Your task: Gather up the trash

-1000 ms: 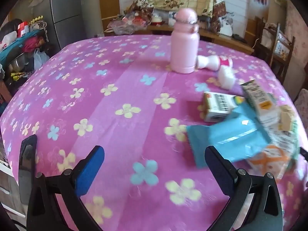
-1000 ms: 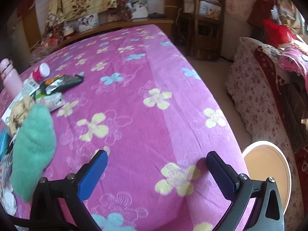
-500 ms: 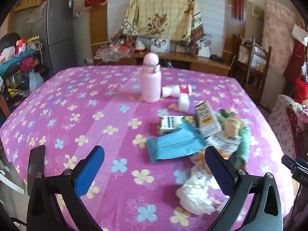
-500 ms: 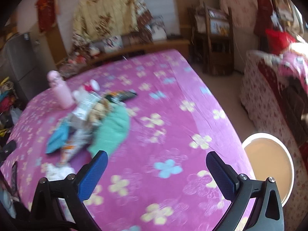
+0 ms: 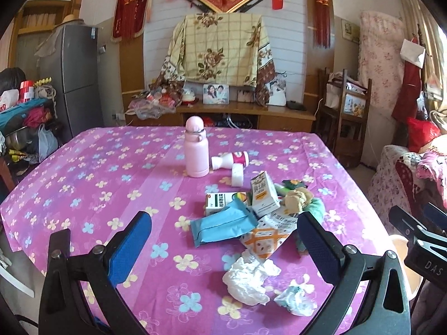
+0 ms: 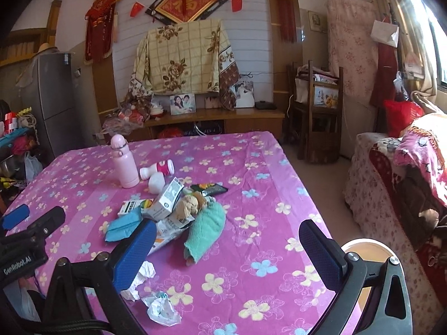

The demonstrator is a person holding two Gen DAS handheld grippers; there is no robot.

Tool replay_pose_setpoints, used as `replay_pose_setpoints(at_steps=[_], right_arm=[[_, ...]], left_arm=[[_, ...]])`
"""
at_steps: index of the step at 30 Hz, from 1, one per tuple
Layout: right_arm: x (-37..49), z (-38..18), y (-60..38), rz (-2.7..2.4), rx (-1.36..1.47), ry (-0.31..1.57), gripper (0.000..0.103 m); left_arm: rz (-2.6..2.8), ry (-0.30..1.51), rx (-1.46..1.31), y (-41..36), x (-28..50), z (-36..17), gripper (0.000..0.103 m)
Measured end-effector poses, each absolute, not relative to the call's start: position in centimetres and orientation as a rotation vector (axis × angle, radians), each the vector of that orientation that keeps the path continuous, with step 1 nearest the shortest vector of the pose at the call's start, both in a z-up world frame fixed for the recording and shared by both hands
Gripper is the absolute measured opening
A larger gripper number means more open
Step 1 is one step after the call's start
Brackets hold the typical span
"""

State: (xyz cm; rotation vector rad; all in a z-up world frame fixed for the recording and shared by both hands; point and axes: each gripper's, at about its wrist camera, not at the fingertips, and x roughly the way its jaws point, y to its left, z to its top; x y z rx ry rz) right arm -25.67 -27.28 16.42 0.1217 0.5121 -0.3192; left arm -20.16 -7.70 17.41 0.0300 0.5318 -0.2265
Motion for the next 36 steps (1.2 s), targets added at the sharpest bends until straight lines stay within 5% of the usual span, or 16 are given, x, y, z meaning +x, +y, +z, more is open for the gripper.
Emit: replay_pose_setpoints(at_steps=[36], right_arm=[[-26.5, 18.1, -27.1, -0.334, 0.1, 0.468, 0.103]], left_arm=[[-0.249, 0.498, 0.001, -8.3, -21.3, 18.4, 0.103]])
